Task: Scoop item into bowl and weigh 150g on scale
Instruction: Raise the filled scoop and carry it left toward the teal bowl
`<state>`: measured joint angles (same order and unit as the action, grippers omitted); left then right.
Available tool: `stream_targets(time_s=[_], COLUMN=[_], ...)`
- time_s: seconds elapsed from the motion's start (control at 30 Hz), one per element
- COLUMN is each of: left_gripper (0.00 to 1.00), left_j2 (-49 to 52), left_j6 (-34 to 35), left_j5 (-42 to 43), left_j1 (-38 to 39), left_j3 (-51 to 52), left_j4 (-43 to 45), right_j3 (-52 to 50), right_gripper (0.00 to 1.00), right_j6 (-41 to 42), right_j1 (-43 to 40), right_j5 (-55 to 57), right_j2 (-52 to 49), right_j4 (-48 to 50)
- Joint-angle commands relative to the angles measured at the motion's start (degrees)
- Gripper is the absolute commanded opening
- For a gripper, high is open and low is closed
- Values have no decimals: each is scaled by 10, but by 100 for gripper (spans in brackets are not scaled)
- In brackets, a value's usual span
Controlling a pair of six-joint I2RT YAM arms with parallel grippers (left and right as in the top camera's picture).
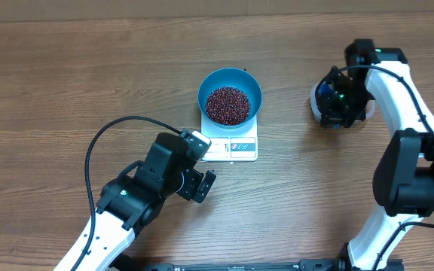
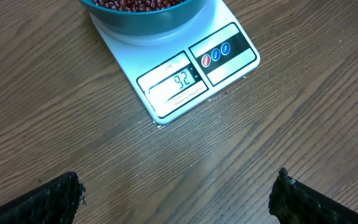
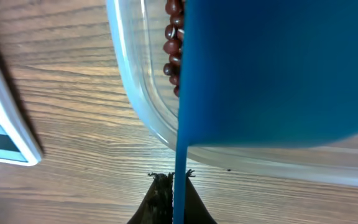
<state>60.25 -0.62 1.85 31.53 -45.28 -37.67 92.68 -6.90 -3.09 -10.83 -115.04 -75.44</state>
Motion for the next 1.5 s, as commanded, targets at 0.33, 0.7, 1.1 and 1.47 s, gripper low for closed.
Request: stream_targets(time_s=[0.33, 0.7, 1.1, 1.47], left_gripper=[100, 100, 100, 100], left_j2=[4, 4, 4, 4], left_j6=[-7, -7, -7, -7], left_j5=[-4, -4, -4, -4], left_j1=[3, 3, 3, 3], left_j3=[1, 1, 1, 1], left_j4=[2, 2, 2, 2], right_j3=[19, 19, 20, 20], right_gripper=[4, 4, 4, 4], right_j6=[-57, -102, -160, -159], right_j1=[-106, -190, -209, -200], right_j5=[-207, -314, -390, -407], right_j2=[0, 0, 10, 108], right_j4=[0, -13, -47, -61])
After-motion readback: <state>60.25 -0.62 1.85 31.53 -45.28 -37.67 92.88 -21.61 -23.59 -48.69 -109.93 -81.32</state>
